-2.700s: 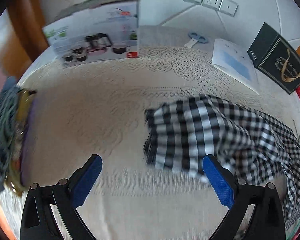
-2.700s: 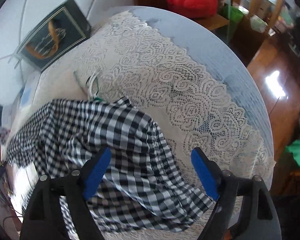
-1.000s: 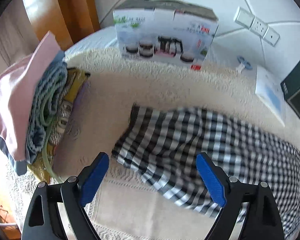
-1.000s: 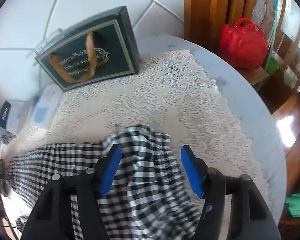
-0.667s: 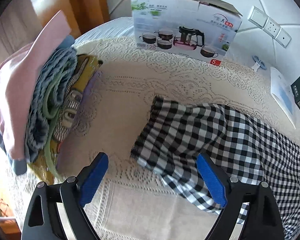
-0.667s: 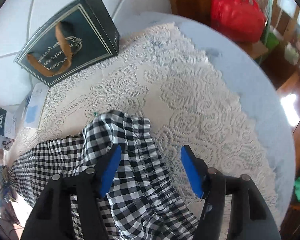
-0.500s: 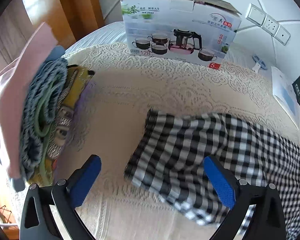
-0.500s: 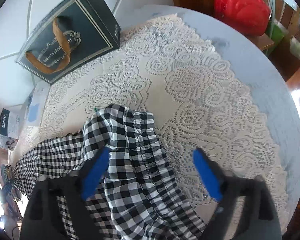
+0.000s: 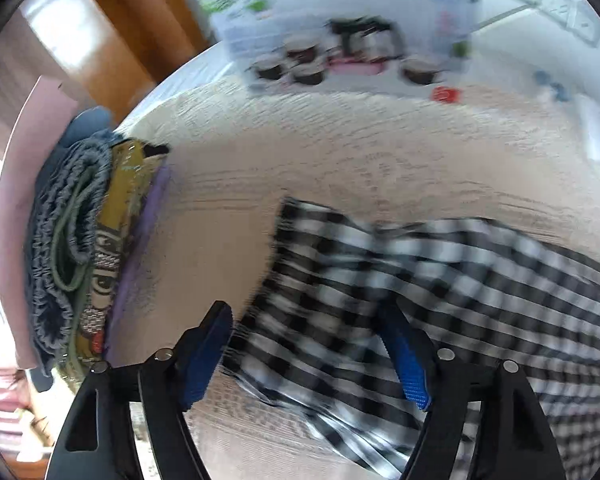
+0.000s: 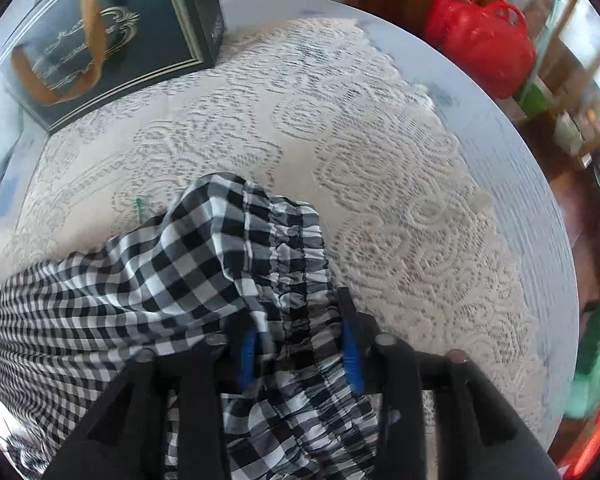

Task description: Fold clothes

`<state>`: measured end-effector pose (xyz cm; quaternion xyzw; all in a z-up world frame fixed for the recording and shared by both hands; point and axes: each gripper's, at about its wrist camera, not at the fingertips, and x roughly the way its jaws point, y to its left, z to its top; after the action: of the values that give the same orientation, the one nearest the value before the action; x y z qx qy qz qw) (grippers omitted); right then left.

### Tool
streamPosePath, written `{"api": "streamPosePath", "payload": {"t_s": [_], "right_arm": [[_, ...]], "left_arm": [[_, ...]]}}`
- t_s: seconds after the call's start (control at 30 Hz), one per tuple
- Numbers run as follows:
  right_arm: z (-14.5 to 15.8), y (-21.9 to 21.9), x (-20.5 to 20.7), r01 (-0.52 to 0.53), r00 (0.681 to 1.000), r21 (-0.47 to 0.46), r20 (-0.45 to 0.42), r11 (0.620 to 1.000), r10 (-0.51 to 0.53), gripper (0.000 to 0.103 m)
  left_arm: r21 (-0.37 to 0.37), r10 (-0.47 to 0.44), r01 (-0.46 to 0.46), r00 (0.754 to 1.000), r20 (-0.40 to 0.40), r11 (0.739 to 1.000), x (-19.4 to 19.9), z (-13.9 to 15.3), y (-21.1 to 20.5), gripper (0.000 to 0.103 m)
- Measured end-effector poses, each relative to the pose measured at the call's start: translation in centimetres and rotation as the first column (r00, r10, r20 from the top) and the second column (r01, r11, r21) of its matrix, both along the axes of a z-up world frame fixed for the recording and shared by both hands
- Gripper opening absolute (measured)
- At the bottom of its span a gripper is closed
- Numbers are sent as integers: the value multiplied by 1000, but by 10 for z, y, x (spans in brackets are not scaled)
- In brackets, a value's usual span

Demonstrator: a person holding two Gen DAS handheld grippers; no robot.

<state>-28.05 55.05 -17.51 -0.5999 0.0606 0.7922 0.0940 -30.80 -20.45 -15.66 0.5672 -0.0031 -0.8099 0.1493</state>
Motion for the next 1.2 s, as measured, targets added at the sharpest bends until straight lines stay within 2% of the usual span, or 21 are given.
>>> {"api": "streamPosePath", "payload": {"t_s": [0.03, 0.1, 0.13, 0.2, 0.3, 0.43, 0.57, 0.7, 0.8, 0.87, 0.9, 0.97, 1.03, 1.2], "right_arm": [[5, -3, 5, -21, 1000, 0, -5, 1000, 21, 66], [19, -2, 21, -35, 998, -8, -43, 999, 35, 84], [28, 1, 32, -30, 997, -18, -72, 999, 28, 85], [41, 16, 60, 23, 993, -72, -117, 997, -31, 85], [49, 36, 97, 78, 989, -122, -119, 989, -93, 85], [45, 54, 148, 137, 987, -110, -72, 984, -146, 85], [39, 60, 197, 194, 978, -136, -54, 972, -203, 85], [38, 63, 222, 210, 973, -182, -52, 961, -223, 86], [39, 63, 224, 198, 975, -212, -56, 957, -214, 86], [39, 62, 220, 185, 977, -226, -59, 956, -204, 86], [39, 61, 218, 181, 978, -232, -61, 956, -200, 86], [39, 60, 215, 171, 979, -243, -64, 955, -192, 86], [36, 58, 212, 167, 981, -252, -57, 953, -187, 86], [20, 52, 208, 172, 983, -280, -20, 945, -185, 86]], "left_arm": [[12, -15, 15, 1000, -7, 1000, 4, 5, 3, 92], [51, -49, 51, 998, -43, 997, 27, 27, 10, 99], [57, -53, 57, 997, -59, 997, 39, 37, 13, 103], [66, -55, 60, 996, -74, 996, 75, 54, 14, 103], [133, -41, 49, 997, -63, 990, 135, 64, 9, 103], [176, -24, 26, 1000, -14, 984, 206, 52, -6, 103], [225, 6, -16, 999, 45, 974, 268, 22, -24, 103], [266, 29, -38, 999, 37, 963, 298, 5, -29, 103], [270, 39, -47, 999, 33, 962, 306, -8, -23, 103], [248, 38, -55, 997, 69, 967, 306, -20, -19, 103], [198, 27, -41, 997, 76, 979, 304, -25, -11, 103], [174, 23, -31, 998, 51, 984, 305, -23, -4, 103], [197, 52, -61, 997, 50, 979, 306, -23, -6, 103], [181, 54, -52, 999, -5, 982, 322, -22, -3, 103]]}}
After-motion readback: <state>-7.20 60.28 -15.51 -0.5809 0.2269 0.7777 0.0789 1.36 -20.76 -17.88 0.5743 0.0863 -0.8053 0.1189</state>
